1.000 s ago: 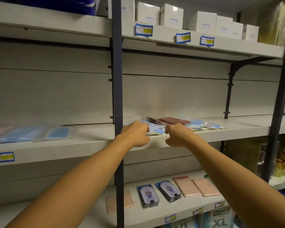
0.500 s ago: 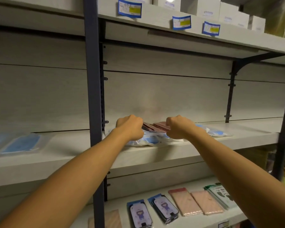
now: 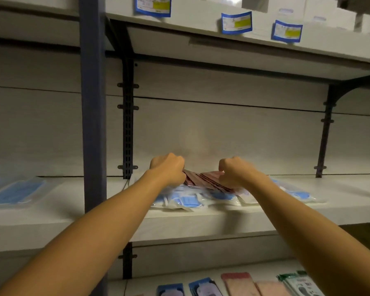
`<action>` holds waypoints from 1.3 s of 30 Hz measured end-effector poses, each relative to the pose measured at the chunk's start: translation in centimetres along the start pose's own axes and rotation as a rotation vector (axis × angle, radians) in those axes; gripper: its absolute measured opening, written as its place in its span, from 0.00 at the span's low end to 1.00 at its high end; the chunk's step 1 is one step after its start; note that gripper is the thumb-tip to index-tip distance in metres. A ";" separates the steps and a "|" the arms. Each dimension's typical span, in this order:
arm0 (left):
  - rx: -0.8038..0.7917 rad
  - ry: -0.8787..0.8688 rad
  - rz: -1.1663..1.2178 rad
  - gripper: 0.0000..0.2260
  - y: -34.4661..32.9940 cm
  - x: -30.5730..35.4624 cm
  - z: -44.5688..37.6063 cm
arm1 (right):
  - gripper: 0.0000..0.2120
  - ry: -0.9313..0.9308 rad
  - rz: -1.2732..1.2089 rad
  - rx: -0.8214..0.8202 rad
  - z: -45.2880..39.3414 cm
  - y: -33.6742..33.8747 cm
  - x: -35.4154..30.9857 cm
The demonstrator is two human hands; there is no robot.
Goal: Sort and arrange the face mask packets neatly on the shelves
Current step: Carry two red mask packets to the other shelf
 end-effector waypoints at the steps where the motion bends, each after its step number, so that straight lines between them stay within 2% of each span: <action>1: -0.006 0.018 0.008 0.12 -0.3 0.0 -0.4 | 0.17 0.005 -0.007 0.000 -0.6 -0.3 0.4; 6: -0.042 0.131 0.095 0.12 -1.9 0.0 -3.4 | 0.18 0.014 -0.055 0.014 -4.0 -1.8 3.1; 11: -0.055 0.223 0.178 0.13 -3.9 0.1 -6.1 | 0.22 0.018 -0.107 -0.018 -7.0 -3.4 5.1; 17: -0.122 0.294 0.186 0.27 -5.9 -0.1 -7.5 | 0.24 0.005 -0.145 -0.103 -8.6 -5.6 6.4; 19: -0.130 0.318 0.192 0.28 -6.2 -0.3 -7.3 | 0.25 0.007 -0.156 -0.103 -9.1 -6.1 6.8; 24: -0.148 0.333 0.311 0.24 -7.0 -1.6 -7.2 | 0.25 0.008 -0.222 -0.111 -10.5 -7.9 7.4; 30: -0.079 0.340 0.395 0.13 -7.7 -2.1 -7.7 | 0.32 -0.005 -0.314 -0.124 -10.9 -8.7 8.4; 32: -0.072 0.344 0.390 0.17 -7.6 -2.1 -7.6 | 0.32 0.003 -0.315 -0.137 -10.9 -8.7 8.3; 36: -0.135 0.371 0.351 0.32 -7.5 -2.2 -7.1 | 0.26 0.011 -0.315 -0.129 -11.0 -8.6 8.3; 39: -0.163 0.377 0.375 0.34 -7.6 -2.2 -7.0 | 0.23 -0.005 -0.345 -0.130 -10.9 -8.8 8.4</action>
Point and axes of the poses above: each hand's wrist, its own z-axis away from the middle knuckle, its own y-axis out of the back of the hand, x = y × z, the point moved 4 cm from there along -z, towards the middle knuckle, and after that the axes turned 1 degree about y, right-handed, at the moved point
